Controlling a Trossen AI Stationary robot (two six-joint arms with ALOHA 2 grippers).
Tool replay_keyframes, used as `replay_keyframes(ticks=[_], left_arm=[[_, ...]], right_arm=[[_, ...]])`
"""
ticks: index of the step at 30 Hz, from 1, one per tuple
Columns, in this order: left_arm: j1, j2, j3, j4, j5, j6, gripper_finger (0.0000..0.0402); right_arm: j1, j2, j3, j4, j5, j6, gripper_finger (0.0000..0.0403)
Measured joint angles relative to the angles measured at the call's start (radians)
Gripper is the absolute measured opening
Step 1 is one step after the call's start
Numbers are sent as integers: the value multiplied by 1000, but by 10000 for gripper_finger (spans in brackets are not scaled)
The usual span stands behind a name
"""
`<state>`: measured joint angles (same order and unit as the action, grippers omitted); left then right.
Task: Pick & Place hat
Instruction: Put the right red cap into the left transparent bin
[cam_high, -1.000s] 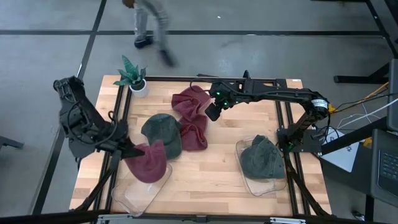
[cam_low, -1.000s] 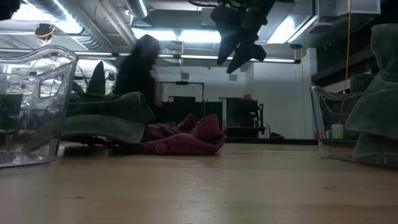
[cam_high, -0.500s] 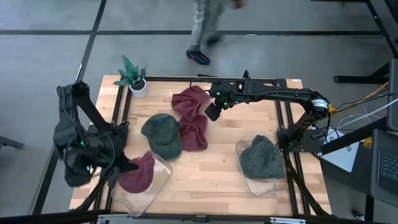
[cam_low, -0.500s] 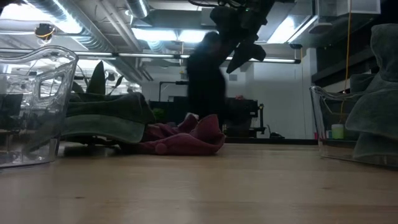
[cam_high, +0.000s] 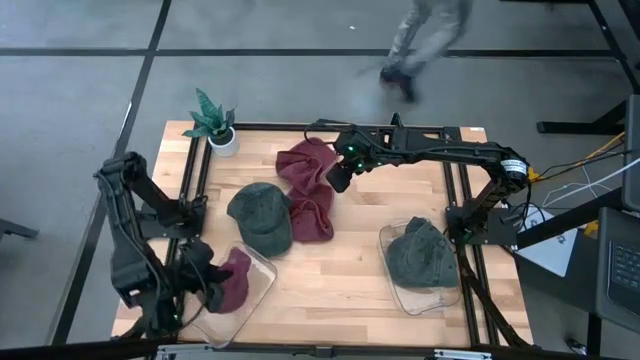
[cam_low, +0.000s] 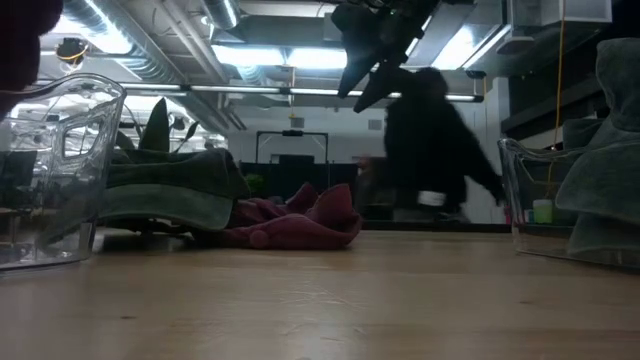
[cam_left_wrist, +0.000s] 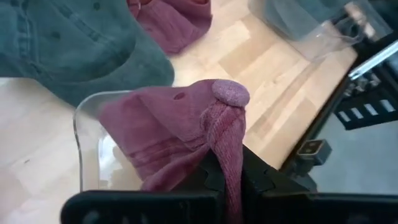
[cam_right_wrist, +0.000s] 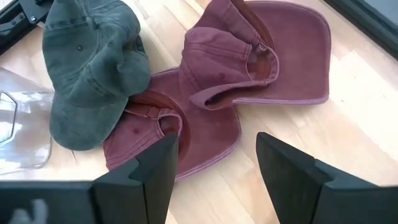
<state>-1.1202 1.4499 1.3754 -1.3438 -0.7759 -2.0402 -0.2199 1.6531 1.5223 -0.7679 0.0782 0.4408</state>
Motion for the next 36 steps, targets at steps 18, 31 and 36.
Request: replay_keyframes(ticks=[18, 31, 36], left_arm=[[64, 124, -30, 16, -10, 46, 12], [63, 95, -35, 8, 201, 53, 121], [63, 30, -35, 9, 202, 35, 181]], right_arm=[[1, 0, 0, -4, -29, -5, 216], [1, 0, 0, -4, -28, -19, 216], [1, 0, 0, -4, -28, -37, 216]])
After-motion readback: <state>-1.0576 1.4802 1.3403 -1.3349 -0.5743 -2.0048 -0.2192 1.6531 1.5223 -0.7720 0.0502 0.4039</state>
